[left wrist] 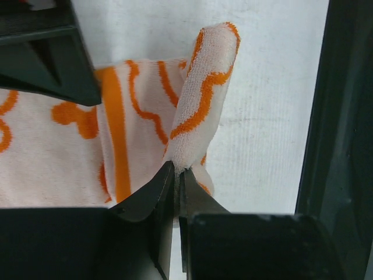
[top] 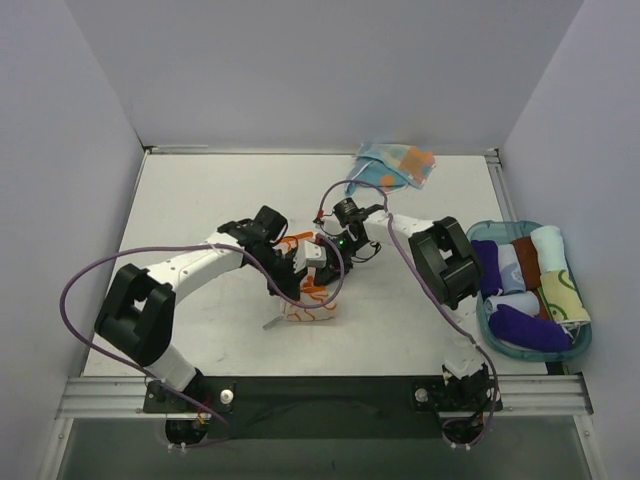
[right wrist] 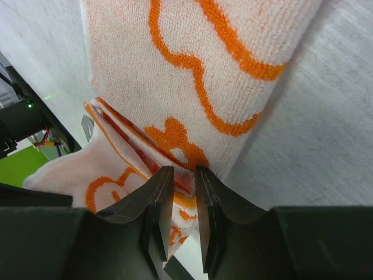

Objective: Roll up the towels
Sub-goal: Roll the towel

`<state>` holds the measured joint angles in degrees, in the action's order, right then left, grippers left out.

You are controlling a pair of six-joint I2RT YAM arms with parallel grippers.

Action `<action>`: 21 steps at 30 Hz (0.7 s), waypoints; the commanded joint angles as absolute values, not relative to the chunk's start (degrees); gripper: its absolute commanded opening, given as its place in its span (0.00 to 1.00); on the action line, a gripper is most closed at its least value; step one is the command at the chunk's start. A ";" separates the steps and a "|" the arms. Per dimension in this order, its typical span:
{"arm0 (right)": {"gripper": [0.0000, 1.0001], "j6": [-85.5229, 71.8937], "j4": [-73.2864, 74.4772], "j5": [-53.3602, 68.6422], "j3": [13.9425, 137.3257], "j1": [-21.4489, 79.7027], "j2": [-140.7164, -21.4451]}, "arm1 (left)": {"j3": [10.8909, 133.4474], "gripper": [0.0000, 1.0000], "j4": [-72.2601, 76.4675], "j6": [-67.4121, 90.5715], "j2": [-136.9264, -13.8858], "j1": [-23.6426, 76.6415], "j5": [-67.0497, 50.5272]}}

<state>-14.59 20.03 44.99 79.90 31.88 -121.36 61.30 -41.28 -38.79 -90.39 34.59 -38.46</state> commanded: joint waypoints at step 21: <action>0.38 -12.30 27.33 41.21 81.47 27.52 -108.90 | 65.83 0.01 -36.91 -34.28 -105.99 25.40 -41.75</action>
